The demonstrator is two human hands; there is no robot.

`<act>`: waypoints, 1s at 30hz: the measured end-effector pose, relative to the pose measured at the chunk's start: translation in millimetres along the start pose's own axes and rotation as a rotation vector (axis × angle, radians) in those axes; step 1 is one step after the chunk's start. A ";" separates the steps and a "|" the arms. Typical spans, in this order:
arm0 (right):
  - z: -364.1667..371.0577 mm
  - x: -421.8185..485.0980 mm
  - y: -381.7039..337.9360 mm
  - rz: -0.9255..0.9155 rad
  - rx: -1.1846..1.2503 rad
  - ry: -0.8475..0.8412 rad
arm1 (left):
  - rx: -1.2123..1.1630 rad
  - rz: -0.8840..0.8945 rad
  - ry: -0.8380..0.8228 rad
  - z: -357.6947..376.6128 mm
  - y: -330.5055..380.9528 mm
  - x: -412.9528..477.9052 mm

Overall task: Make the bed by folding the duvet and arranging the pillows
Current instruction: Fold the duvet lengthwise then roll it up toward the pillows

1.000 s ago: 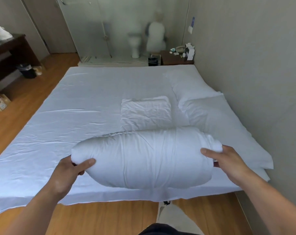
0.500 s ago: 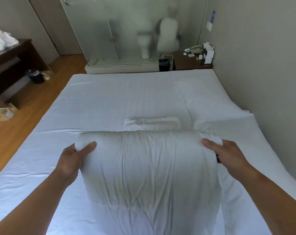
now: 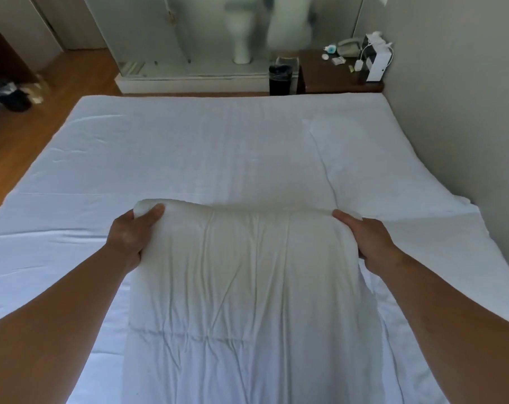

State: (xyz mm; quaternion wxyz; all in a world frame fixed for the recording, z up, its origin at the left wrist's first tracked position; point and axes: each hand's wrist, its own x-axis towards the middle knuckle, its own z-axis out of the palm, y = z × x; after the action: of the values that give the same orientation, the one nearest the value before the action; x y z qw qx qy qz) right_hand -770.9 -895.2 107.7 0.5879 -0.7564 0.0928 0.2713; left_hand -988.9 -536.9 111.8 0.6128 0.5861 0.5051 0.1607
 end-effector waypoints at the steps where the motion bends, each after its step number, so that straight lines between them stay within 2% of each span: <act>1: 8.9 22.4 5.7 0.030 0.001 0.013 | 0.028 0.000 0.017 10.0 -7.0 23.6; 4: 32.5 87.5 33.1 0.128 -0.035 0.008 | 0.215 -0.002 0.105 40.0 -36.8 85.9; 6: 41.7 122.5 52.0 0.152 -0.129 -0.009 | 0.438 0.040 0.178 57.7 -63.2 119.1; 8: 46.5 145.3 60.3 0.126 -0.219 -0.009 | 0.680 0.059 0.195 70.3 -82.5 143.6; 10: 48.4 158.8 56.5 0.047 -0.418 0.077 | 0.816 0.078 0.193 77.8 -84.6 161.9; 12: 53.2 168.2 43.1 -0.026 -0.571 0.144 | 0.922 0.132 0.157 83.5 -78.4 183.3; 15: 72.3 186.3 23.7 0.012 -0.739 0.046 | 1.167 0.094 -0.049 88.7 -79.3 208.9; 17: 90.6 198.5 18.9 0.049 -0.898 0.010 | 1.173 0.048 -0.072 91.9 -88.1 216.2; 20: 115.2 217.3 42.3 -0.001 -1.133 0.019 | 1.075 0.024 -0.080 97.8 -98.2 212.2; 22: 120.1 224.6 58.3 -0.040 -1.097 0.039 | 0.987 0.053 -0.114 92.8 -100.0 212.1; 26: 82.4 249.6 20.6 -0.176 -0.681 0.181 | 0.712 0.176 -0.017 81.1 -58.4 236.2; 30: 65.0 286.4 -12.9 -0.232 -0.547 0.307 | 0.825 0.270 0.093 109.8 -23.8 277.3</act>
State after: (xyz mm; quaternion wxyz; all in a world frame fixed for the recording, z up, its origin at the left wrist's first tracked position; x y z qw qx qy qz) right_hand -545.2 -779.2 -40.8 0.3694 -0.9237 0.0173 0.1000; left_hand -788.3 -385.4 -50.2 0.2773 0.8349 0.4729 0.0503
